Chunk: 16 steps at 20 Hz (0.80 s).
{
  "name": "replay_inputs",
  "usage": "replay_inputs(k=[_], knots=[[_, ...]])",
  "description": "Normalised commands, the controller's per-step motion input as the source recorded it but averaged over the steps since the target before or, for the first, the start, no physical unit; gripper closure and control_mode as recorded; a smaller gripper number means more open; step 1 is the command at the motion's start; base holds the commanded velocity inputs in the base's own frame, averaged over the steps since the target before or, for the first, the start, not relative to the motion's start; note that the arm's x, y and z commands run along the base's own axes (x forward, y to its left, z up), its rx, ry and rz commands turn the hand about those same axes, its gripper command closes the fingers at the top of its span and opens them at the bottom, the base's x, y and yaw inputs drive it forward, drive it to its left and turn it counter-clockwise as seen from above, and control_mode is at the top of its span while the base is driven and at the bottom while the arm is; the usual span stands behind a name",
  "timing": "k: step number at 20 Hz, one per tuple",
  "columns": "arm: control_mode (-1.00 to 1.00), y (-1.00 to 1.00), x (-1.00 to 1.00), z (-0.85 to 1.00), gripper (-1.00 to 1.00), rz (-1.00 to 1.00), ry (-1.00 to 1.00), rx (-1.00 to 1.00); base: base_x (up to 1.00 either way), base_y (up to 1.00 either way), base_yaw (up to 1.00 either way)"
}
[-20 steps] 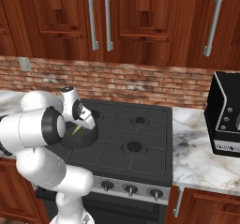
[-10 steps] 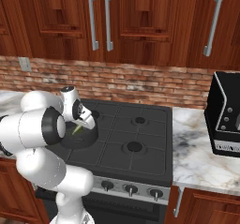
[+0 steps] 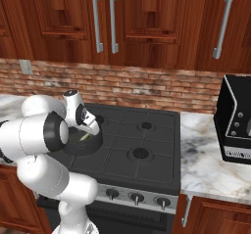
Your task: Retrieve the frozen meat and place it in the pot on a burner. Then turn the burner on.
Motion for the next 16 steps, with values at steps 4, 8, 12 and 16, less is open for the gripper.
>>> replay_inputs(k=[4,8,12,16], knots=[[-1.0,0.0,0.0,0.01,-1.0,0.0,0.0,0.0,0.0,0.0,0.0],[-1.0,0.0,-0.07,0.18,-1.0,0.0,0.0,0.0,0.0,0.0,0.0],[-1.0,0.0,-0.14,0.49,-1.0,0.0,0.0,0.0,0.0,0.0,0.0],[-1.0,0.0,-0.18,0.41,-1.0,0.0,0.0,0.0,0.0,0.0,0.0]])
